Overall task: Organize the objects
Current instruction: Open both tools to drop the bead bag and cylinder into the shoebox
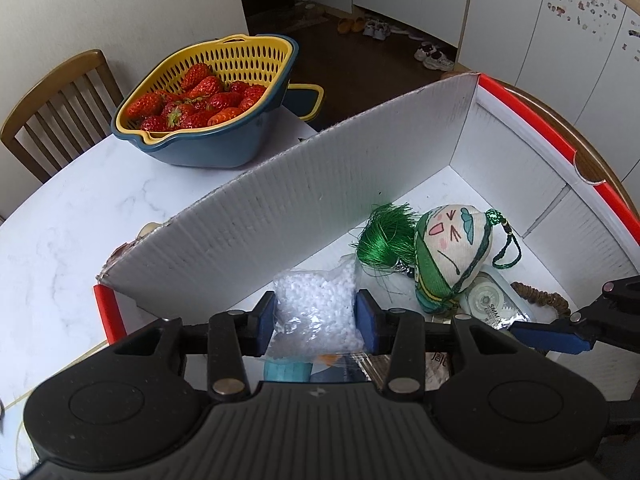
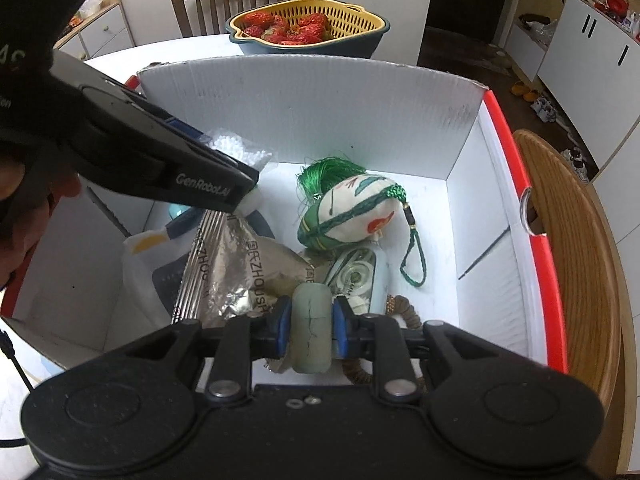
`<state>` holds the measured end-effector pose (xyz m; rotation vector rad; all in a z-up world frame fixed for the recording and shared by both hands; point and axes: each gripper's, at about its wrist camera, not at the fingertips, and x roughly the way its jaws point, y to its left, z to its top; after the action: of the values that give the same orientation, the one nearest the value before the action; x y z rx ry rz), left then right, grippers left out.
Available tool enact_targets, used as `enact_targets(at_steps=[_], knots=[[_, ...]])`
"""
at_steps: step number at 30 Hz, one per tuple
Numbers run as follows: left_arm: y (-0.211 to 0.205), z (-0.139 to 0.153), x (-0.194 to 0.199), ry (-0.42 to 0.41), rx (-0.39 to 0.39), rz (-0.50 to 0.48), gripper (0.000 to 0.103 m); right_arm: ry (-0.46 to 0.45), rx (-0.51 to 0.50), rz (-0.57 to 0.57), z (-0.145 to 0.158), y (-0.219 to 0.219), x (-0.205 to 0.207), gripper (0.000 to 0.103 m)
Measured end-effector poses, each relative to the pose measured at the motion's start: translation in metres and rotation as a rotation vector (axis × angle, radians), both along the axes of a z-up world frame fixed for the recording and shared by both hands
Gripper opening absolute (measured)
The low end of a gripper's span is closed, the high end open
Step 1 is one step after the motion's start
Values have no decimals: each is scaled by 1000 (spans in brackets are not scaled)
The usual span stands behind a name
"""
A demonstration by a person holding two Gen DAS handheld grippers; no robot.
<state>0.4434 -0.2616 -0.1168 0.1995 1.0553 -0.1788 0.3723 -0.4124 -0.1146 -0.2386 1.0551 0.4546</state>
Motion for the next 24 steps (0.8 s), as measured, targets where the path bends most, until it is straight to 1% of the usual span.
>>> enact_targets(at_steps=[1, 2, 4, 5, 9, 11, 12, 15, 24], knots=[[0, 0, 0, 3, -4, 2, 47, 0, 0, -2, 0, 0, -1, 25], [0, 0, -1, 6, -7, 2, 54, -2, -1, -3, 1, 0, -1, 26], [0, 0, -4, -2, -6, -4, 61, -3, 3, -8, 2, -1, -3, 27], [0, 1, -5, -6, -6, -7, 62, -2, 7, -13, 3, -2, -3, 28], [2, 4, -10, -14, -16, -6, 62, -5, 31, -27, 9, -6, -7, 33], [4, 7, -14, -20, -29, -3, 62, -7, 47, -31, 12, -8, -9, 40], [5, 9, -16, -22, -35, -3, 62, -10, 53, -30, 14, -8, -11, 41], [9, 15, -22, -31, -56, -1, 62, -32, 50, -27, 20, -7, -16, 45], [20, 40, -48, -79, -114, -13, 62, -85, 93, -64, 45, -11, -31, 58]])
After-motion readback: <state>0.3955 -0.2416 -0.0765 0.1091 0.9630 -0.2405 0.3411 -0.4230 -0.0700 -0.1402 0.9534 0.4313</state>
